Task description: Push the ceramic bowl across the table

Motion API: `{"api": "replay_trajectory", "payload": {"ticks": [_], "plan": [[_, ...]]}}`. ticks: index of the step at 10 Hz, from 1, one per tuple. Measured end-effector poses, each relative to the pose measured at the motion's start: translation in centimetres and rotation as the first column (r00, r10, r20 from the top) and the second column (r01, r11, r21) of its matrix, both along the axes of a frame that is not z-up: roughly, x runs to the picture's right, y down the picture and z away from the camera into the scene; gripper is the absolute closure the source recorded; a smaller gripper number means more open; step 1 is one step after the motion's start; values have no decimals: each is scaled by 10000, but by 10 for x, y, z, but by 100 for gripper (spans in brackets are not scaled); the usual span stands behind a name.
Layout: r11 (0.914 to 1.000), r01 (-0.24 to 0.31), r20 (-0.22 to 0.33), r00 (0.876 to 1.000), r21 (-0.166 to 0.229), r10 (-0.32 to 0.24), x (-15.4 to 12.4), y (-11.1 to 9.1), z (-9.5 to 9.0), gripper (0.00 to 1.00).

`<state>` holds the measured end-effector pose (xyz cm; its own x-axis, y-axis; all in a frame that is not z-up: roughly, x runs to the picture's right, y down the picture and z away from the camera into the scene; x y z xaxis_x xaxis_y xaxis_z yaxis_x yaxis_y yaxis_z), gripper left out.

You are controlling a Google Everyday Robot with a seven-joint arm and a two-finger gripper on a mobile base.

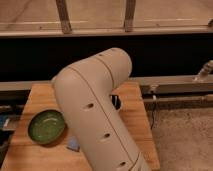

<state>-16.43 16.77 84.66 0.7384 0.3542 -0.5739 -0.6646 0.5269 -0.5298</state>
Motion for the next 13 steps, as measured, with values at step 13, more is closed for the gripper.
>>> {"api": "replay_trajectory", "payload": {"ticks": [13], "plan": [[9993,47,1517,9884,-382,12,-65,19,12,21]]}}
